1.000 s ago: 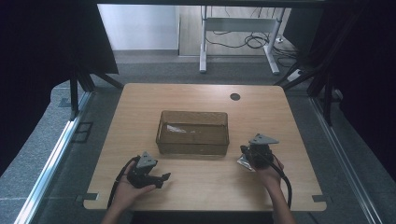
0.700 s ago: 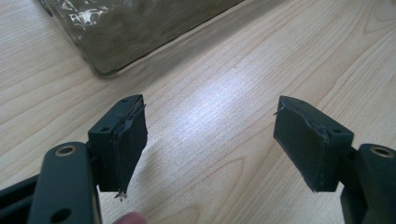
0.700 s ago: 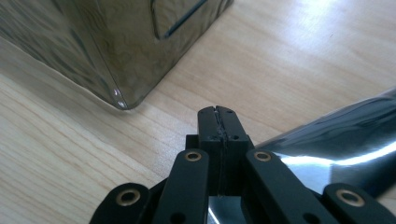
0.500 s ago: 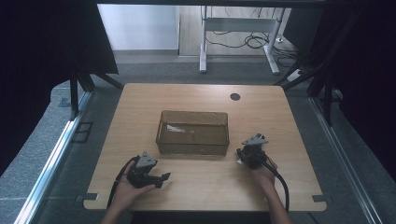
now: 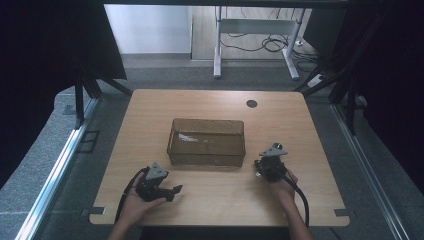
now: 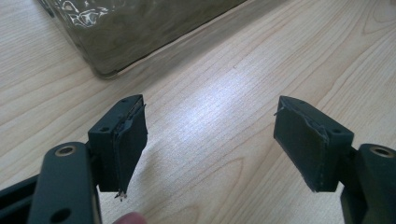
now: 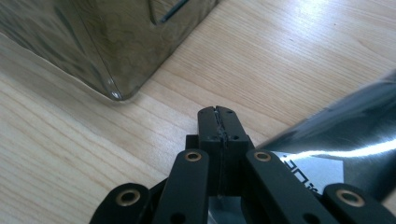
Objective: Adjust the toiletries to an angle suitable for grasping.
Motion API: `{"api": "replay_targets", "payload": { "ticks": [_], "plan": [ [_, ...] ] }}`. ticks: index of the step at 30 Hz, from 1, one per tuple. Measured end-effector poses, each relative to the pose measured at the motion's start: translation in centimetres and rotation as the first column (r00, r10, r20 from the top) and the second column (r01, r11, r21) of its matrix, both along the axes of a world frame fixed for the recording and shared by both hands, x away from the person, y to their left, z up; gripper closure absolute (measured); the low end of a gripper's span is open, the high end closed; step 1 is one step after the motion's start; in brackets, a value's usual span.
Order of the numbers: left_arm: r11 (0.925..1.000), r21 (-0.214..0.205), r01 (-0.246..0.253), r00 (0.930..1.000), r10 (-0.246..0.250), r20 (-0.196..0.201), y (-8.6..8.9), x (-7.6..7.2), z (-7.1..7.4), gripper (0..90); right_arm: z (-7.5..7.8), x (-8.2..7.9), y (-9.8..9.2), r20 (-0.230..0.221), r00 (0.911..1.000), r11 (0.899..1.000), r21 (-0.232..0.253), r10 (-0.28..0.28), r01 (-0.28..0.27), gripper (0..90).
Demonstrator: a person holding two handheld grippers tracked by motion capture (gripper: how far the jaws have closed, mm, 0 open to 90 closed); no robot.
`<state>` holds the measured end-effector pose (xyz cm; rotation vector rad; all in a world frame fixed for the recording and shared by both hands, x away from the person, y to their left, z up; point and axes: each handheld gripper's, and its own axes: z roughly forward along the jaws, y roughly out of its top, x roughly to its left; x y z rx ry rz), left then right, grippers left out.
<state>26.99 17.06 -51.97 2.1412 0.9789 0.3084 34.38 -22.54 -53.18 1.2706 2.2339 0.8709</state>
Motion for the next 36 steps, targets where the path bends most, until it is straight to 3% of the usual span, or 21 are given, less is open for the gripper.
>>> {"api": "replay_targets", "payload": {
  "ticks": [17, 33, 36],
  "plan": [
    [1.0, -0.003, 0.002, 1.0, -0.002, 0.001, 0.1, -0.1, 0.2, 26.2, 0.5, -1.1, -1.9, 0.003, 0.9991, 0.999, 0.011, -0.042, 0.042, 89.9],
    [1.0, -0.005, -0.006, 1.0, 0.006, 0.002, 0.3, 0.0, 0.2, 26.2, 0.6, -2.7, -5.6, -0.013, 0.9958, 0.996, 0.006, -0.091, 0.091, 89.9],
    [1.0, -0.004, -0.004, 1.0, 0.004, 0.0, 0.3, 0.0, 0.2, 26.2, 0.6, -2.7, -6.4, -0.021, 0.997, 0.997, 0.004, -0.074, 0.074, 89.9]
  ]
}}
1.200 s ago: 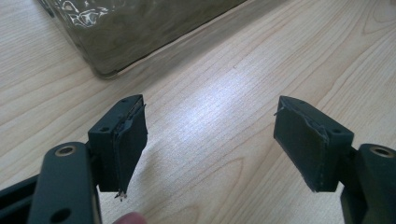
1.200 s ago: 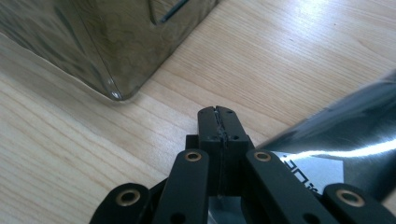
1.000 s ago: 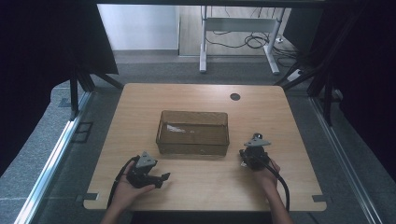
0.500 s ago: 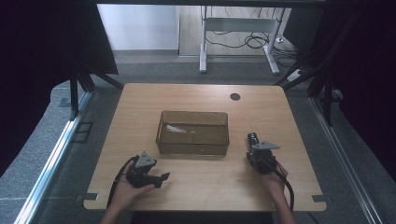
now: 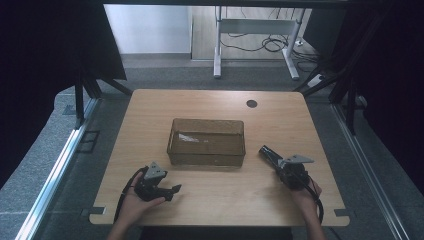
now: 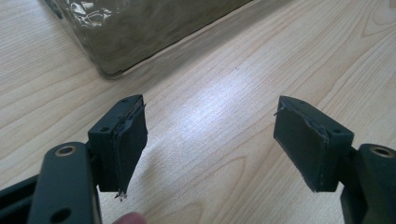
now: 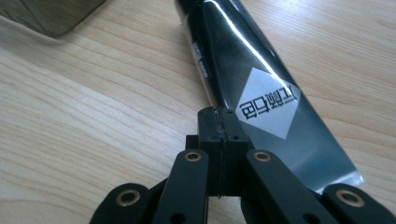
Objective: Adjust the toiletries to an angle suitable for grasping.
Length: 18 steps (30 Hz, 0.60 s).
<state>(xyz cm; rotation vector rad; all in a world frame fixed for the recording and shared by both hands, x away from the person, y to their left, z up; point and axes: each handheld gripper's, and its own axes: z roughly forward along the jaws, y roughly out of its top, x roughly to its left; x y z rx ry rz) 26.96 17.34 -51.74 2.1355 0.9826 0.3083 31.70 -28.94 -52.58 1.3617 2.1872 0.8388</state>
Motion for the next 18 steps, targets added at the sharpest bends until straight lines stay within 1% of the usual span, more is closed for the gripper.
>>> {"api": "replay_targets", "payload": {
  "ticks": [3, 5, 7, 10, 12, 14, 15, 16, 17, 18],
  "plan": [
    [1.0, -0.001, 0.001, 1.0, -0.001, 0.0, -0.03, 0.01, -0.01, 26.2, 0.01, 0.03, -0.3, 0.0, 1.0, 1.0, 0.002, 0.002, -0.002, 89.9],
    [1.0, 0.0, 0.001, 1.0, -0.001, -0.001, -0.06, 0.01, -0.08, 26.2, 0.03, 0.02, -0.46, 0.001, 0.9999, 1.0, -0.002, 0.014, -0.014, 89.6],
    [1.0, -0.001, 0.002, 1.0, -0.002, -0.002, -0.09, 0.01, -0.08, 26.2, 0.12, -0.02, -0.44, -0.002, 0.9995, 0.999, 0.01, 0.031, -0.031, 86.0],
    [1.0, 0.0, 0.001, 1.0, -0.001, -0.002, -0.08, 0.02, -0.09, 26.2, 0.38, -0.09, -0.2, 0.006, 0.9983, 0.998, 0.017, 0.058, -0.058, 82.7],
    [1.0, 0.0, 0.001, 1.0, -0.001, -0.002, -0.06, 0.03, -0.11, 26.2, 0.56, -0.16, -0.03, 0.012, 0.9971, 0.997, 0.022, 0.075, -0.075, 77.8],
    [1.0, 0.001, 0.002, 1.0, -0.002, -0.004, -0.07, 0.02, -0.15, 26.2, 0.69, -0.19, 0.07, 0.021, 0.9939, 0.994, 0.029, 0.108, -0.108, 71.3],
    [1.0, 0.001, 0.002, 1.0, -0.002, -0.004, -0.07, 0.02, -0.15, 26.2, 0.69, -0.19, 0.07, 0.021, 0.9939, 0.994, 0.029, 0.108, -0.108, 71.3],
    [1.0, 0.002, 0.002, 1.0, -0.002, -0.004, -0.15, -0.02, -0.16, 26.2, 0.81, -0.24, 0.08, 0.034, 0.9906, 0.99, 0.043, 0.132, -0.134, 65.0],
    [1.0, 0.002, 0.002, 1.0, -0.002, -0.004, -0.15, -0.02, -0.16, 26.2, 0.81, -0.24, 0.08, 0.034, 0.9906, 0.99, 0.043, 0.132, -0.134, 65.0],
    [1.0, 0.001, 0.004, 1.0, -0.004, -0.003, -0.17, -0.01, -0.16, 26.2, 0.88, -0.31, 0.06, 0.05, 0.989, 0.989, 0.048, 0.139, -0.142, 59.4]
  ]
}}
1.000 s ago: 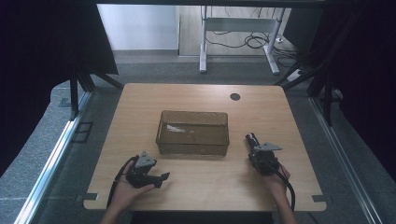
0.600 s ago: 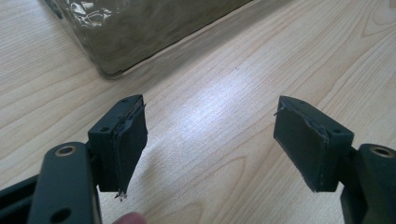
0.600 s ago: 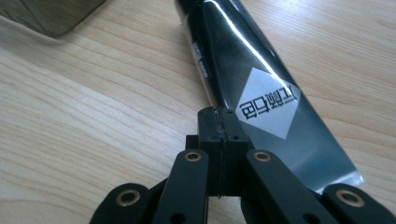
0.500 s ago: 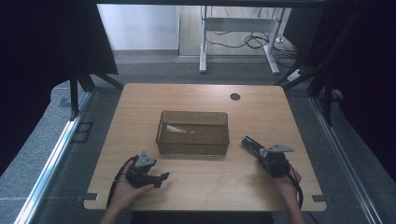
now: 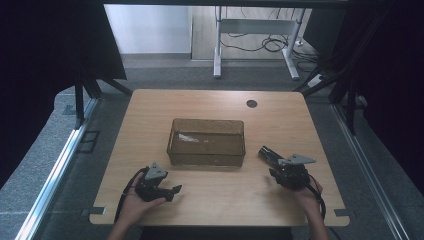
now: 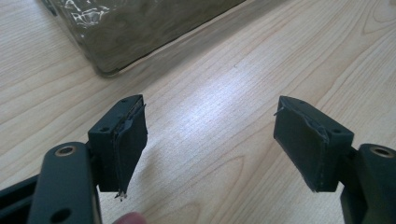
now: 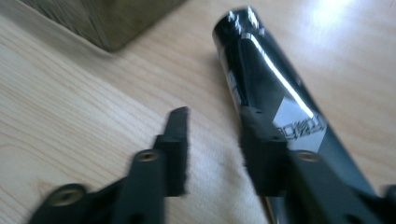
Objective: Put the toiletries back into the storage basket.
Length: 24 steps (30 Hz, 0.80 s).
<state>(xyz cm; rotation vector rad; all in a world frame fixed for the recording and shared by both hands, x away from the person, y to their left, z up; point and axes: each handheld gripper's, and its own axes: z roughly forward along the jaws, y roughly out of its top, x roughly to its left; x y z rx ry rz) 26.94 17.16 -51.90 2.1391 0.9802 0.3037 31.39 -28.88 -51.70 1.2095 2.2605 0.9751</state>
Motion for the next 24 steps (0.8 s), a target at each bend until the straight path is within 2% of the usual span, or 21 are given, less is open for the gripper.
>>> {"api": "replay_targets", "payload": {
  "ticks": [1, 3, 5, 7, 14, 18, 19, 22, 24],
  "plan": [
    [1.0, -0.001, 0.002, 1.0, -0.002, 0.0, 0.0, 0.0, 0.0, 26.2, 0.2, -0.3, 0.0, 0.054, 0.9985, 1.0, -0.013, -0.011, 0.012, 51.8],
    [1.0, 0.0, 0.001, 1.0, -0.001, -0.001, 0.0, 0.1, 0.0, 26.2, 0.5, -0.3, -0.3, 0.071, 0.9972, 1.0, 0.005, -0.024, 0.023, 50.9],
    [1.0, 0.004, 0.0, 1.0, 0.0, -0.003, 0.0, 0.1, -0.1, 26.2, 0.7, -0.3, -0.7, 0.073, 0.9968, 0.998, 0.046, -0.034, 0.03, 50.5],
    [1.0, 0.003, 0.0, 1.0, 0.0, -0.002, 0.0, 0.1, -0.1, 26.2, 0.8, -0.3, -0.9, 0.078, 0.9964, 0.998, 0.051, -0.034, 0.03, 50.6],
    [1.0, 0.0, -0.003, 1.0, 0.003, -0.001, 0.0, 0.0, 0.0, 26.2, 1.2, -0.2, -1.0, 0.069, 0.9968, 0.998, 0.04, -0.041, 0.038, 47.4],
    [1.0, -0.002, -0.003, 1.0, 0.003, -0.002, 0.0, 0.0, 0.0, 26.2, 1.7, 0.2, -1.0, 0.057, 0.9981, 0.999, 0.031, -0.023, 0.021, 46.4],
    [1.0, -0.002, -0.001, 1.0, 0.001, 0.0, 0.0, 0.0, 0.1, 26.2, 2.2, 0.5, -1.0, 0.055, 0.9985, 1.0, 0.028, -0.005, 0.004, 46.1],
    [1.0, 0.0, 0.001, 1.0, -0.001, 0.001, -0.1, -0.1, 0.2, 26.2, 2.7, 0.8, -1.1, 0.053, 0.9986, 0.999, 0.04, -0.002, 0.0, 46.0],
    [1.0, 0.001, 0.004, 1.0, -0.004, 0.001, -0.2, -0.1, 0.2, 26.2, 3.4, 1.4, -1.2, 0.046, 0.9988, 1.0, 0.023, 0.015, -0.016, 44.7]
  ]
}}
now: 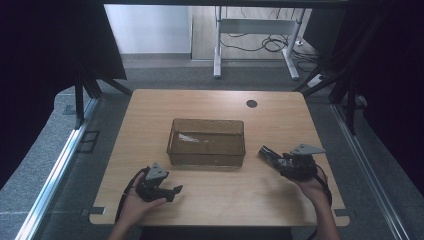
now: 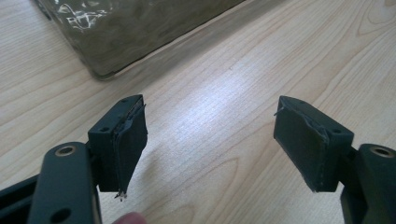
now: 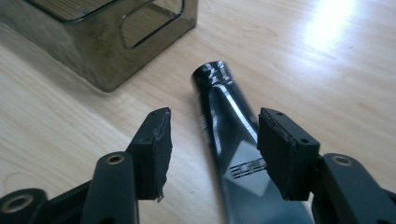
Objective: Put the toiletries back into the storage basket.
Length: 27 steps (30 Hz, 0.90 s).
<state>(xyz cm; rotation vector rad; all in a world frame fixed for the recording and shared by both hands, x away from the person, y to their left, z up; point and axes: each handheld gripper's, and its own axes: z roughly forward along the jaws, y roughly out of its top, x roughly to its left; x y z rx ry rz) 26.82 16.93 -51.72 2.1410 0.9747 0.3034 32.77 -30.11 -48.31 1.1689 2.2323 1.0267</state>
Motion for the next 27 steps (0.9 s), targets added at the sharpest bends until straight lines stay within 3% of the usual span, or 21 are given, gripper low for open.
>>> {"api": "replay_targets", "payload": {
  "ticks": [8, 18, 27],
  "plan": [
    [0.9999, 0.002, 0.011, 0.9999, -0.011, -0.005, -0.3, 0.0, -0.2, 26.2, 1.1, 2.0, -0.7, -0.077, 0.9958, 0.997, -0.052, 0.05, -0.054, 42.4],
    [1.0, -0.002, 0.01, 1.0, -0.01, -0.001, -0.2, -0.1, 0.0, 26.2, 1.8, 4.7, -1.1, -0.176, 0.9781, 0.988, -0.088, 0.112, -0.129, 41.9],
    [0.9999, -0.004, 0.009, 0.9999, -0.009, -0.004, -0.2, -0.1, -0.1, 26.2, 2.3, 5.8, -0.5, -0.207, 0.9707, 0.981, -0.124, 0.122, -0.15, 42.8]
  ]
}}
